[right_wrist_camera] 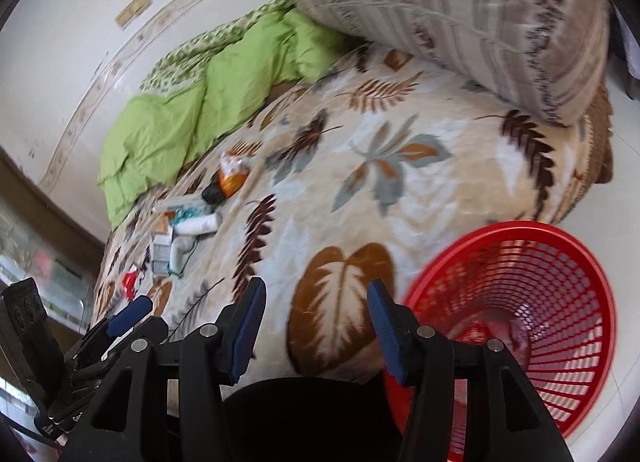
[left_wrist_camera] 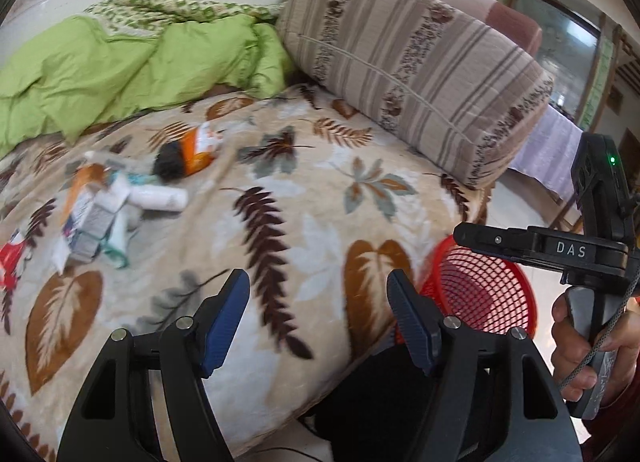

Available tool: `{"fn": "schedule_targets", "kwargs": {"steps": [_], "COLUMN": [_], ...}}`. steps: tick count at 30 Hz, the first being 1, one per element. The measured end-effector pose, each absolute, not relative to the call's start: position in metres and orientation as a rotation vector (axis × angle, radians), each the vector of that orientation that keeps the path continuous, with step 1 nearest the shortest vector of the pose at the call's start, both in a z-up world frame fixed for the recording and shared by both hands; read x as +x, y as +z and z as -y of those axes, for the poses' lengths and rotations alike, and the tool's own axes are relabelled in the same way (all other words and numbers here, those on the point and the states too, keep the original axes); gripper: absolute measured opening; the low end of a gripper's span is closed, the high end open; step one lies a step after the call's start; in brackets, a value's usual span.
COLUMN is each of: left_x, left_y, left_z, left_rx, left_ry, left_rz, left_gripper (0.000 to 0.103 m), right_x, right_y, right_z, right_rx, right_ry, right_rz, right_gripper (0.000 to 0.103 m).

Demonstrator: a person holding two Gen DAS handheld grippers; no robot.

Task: Collect trash
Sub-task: 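Grasp the white medicine box with the right tool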

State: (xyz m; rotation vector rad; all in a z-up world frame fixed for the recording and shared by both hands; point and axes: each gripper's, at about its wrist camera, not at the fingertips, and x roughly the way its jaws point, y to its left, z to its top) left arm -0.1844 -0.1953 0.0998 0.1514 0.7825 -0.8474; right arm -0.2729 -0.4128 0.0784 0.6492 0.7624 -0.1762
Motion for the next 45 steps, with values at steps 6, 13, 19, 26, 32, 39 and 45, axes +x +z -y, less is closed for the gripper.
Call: {"fn": "schedule_targets", "kwargs": {"steps": [6, 13, 19, 26, 32, 39, 45], "left_x": [-0.158, -0.117, -0.084, -0.06, -0.053, -0.05, -0.034], "left_y": [0.092, 0.091, 0.082, 0.072, 0.066, 0.063, 0.059], "left_z": [0.149, 0.091, 0.031, -0.024, -0.042, -0.049, -0.059], "left_rx": [0.107, 0.045, -0.008, -0.13, -0.177, -0.176, -0.203], "left_ry": [-0.733, -0.538, -0.342, -0.195, -0.167, -0.174, -0.146], "left_rz": [-0.77, -0.724, -0.691, -0.709, -0.728, -0.738, -0.76], "left_gripper": [0.07, 0.07, 0.072, 0.072, 0.072, 0.072, 0.073], "right_x": [-0.234, -0.187, -0.137, -0.073, -0.019, 0.027, 0.033], "right_y": [0.075, 0.074, 0.072, 0.068, 0.052, 0.027, 0.027], "right_z": [0.37, 0.314, 0.261, 0.213, 0.185, 0.186, 0.188], "right_rx": [0.582, 0.513, 0.494, 0.6, 0.636, 0.644, 0.635], "right_ry": [-0.094, 0.014, 0.139, 0.21, 0.154, 0.02, 0.082], "right_rz": [-0.816, -0.852, -0.876, -0.902, -0.936, -0.949, -0.918], "right_gripper": [0.056, 0.057, 0.063, 0.072, 0.072, 0.072, 0.047]}}
